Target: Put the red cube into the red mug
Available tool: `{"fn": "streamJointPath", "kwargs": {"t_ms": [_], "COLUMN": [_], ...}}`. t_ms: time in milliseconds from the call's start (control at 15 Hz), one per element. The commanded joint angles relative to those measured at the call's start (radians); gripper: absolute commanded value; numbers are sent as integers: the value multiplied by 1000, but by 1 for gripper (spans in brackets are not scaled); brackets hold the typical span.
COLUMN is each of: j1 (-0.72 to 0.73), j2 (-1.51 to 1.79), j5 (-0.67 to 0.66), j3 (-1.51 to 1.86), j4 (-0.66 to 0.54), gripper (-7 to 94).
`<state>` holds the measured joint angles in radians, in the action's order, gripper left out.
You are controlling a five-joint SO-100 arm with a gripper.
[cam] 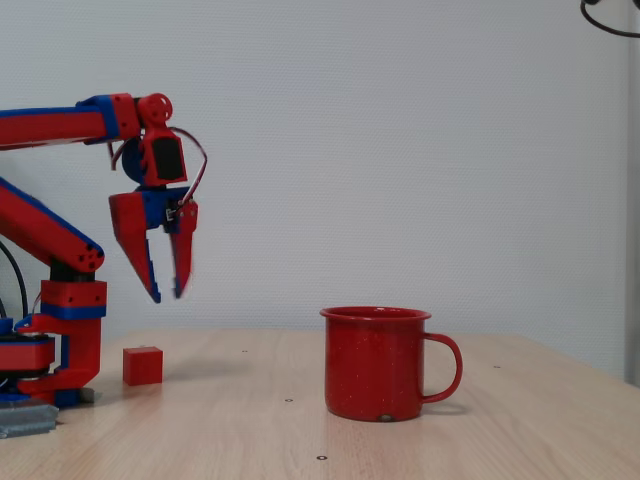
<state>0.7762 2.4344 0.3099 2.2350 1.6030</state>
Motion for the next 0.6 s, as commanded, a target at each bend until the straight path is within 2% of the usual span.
{"fn": "streamJointPath", "kwargs": {"t_ms": [0, 133, 333, 533], "j1": [109, 201, 311, 387], "j2": [-6, -21, -34, -41], "j5": [61, 138, 241, 339], "j3": [-75, -71, -8, 8], "j4": [-40, -107, -204, -187], "gripper": [5, 0, 0, 0]}}
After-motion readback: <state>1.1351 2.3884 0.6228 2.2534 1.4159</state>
